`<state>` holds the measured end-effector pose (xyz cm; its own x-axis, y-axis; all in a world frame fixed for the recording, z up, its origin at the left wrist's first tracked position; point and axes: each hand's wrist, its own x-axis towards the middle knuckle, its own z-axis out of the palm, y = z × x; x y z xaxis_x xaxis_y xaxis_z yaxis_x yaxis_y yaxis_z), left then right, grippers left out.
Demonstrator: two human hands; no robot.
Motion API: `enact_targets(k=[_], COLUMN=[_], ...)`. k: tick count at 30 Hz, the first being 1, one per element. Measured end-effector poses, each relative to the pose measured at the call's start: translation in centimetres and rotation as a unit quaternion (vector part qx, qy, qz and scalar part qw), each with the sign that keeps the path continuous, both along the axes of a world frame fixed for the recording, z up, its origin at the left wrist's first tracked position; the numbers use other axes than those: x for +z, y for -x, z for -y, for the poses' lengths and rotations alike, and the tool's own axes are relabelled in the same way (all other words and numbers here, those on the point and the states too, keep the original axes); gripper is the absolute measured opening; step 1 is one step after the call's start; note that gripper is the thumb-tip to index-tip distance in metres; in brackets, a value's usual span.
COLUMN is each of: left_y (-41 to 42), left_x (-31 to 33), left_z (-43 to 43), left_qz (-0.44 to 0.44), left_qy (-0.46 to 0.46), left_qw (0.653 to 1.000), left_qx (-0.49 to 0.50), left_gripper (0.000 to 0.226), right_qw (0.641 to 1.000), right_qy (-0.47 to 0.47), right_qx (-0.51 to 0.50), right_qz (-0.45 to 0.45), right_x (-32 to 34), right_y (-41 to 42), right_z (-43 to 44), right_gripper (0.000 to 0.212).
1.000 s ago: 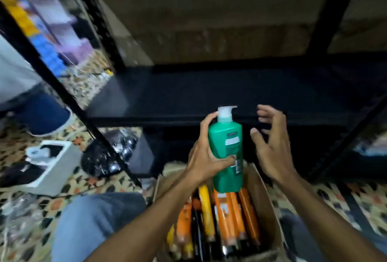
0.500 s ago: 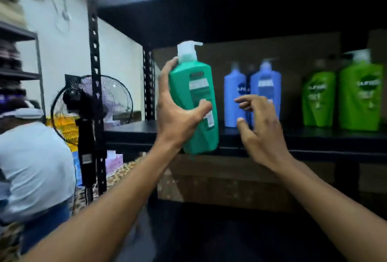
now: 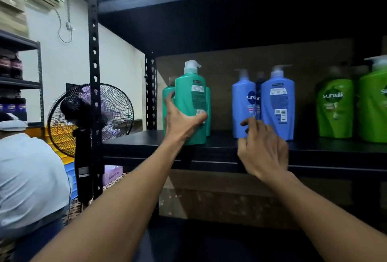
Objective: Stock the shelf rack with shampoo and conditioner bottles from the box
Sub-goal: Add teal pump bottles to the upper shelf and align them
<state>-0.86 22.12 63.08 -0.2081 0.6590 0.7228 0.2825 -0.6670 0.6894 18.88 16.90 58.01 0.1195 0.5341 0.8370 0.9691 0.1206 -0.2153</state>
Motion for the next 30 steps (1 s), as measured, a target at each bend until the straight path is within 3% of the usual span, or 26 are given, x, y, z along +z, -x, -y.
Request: enact_targets(k=[6, 10, 12, 17, 22, 30], left_y=[1.3, 3.5, 4.0, 2.1, 1.8, 1.9], left_x=[0.0, -0.3, -0.3, 0.9, 0.9, 0.5], left_z=[-3.0, -9.3, -11.5, -6.6, -7.1, -7.0], left_qz=[0.02, -0.008, -0.017, -0.057, -0.081, -0.128], left_qy=[0.153, 0.19, 0.21, 0.242, 0.268, 0.262], left_qw=[0.987, 0.982, 0.977, 0.967, 0.957, 0.949], left_qx=[-0.044, 0.013, 0.025, 0.058, 0.07, 0.124], left_gripper=[0.083, 0.134, 0.141, 0.111, 0.119, 0.11], right_qw=[0.998, 0.996, 0.994, 0.995, 0.995, 0.995], right_qy=[-0.027, 0.004, 0.012, 0.011, 0.01, -0.003], right_qx=[-0.029, -0.066, -0.068, -0.064, -0.066, -0.064], right_qz=[0.039, 0.067, 0.08, 0.08, 0.076, 0.072], right_x=[-0.5, -0.3, -0.4, -0.4, -0.6, -0.9], right_y=[0.0, 0.1, -0.1, 0.0, -0.1, -0.2], right_z=[0.6, 0.8, 0.9, 0.9, 0.9, 0.8], right_gripper=[0.035, 0.028, 0.028, 0.028, 0.029, 0.032])
